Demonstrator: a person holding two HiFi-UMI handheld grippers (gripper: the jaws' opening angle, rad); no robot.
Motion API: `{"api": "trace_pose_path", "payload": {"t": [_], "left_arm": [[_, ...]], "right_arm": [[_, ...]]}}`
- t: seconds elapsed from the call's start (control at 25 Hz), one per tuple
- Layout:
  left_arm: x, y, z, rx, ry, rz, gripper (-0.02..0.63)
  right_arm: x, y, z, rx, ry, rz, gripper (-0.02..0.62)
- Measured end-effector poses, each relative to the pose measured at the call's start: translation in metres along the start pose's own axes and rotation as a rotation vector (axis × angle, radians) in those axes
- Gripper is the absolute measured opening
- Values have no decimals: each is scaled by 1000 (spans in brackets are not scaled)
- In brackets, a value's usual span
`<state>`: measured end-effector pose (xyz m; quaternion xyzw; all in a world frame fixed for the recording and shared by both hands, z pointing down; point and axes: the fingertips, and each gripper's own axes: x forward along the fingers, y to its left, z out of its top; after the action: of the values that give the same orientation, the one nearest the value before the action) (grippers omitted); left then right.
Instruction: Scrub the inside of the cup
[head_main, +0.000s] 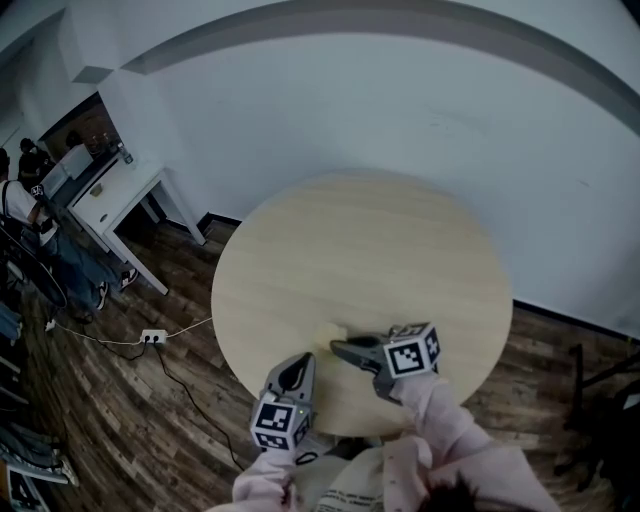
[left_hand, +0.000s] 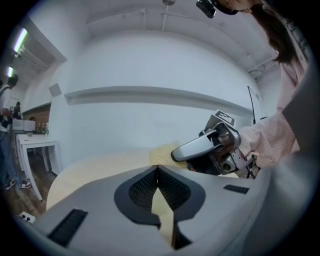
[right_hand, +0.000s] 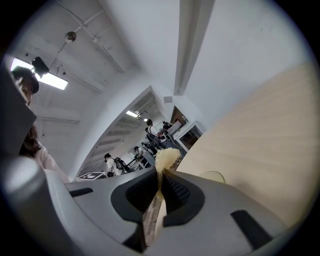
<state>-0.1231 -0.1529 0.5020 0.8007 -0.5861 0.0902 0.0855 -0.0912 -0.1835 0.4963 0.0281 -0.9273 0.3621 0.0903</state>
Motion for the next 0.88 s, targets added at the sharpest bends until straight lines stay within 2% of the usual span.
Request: {"api": "trace_pose_path", "payload": {"t": [0.24, 0.48, 0.88], "left_arm": [[-12, 4, 10, -41, -13, 34, -9], [-20, 2, 16, -40, -24, 49, -9], [-24, -9, 15, -28, -38, 51, -9]], "right_arm": [[-6, 13, 1, -103, -70, -29, 20], [-12, 23, 4, -235, -117, -77, 20], [-22, 28, 2, -337, -177, -113, 18]]}}
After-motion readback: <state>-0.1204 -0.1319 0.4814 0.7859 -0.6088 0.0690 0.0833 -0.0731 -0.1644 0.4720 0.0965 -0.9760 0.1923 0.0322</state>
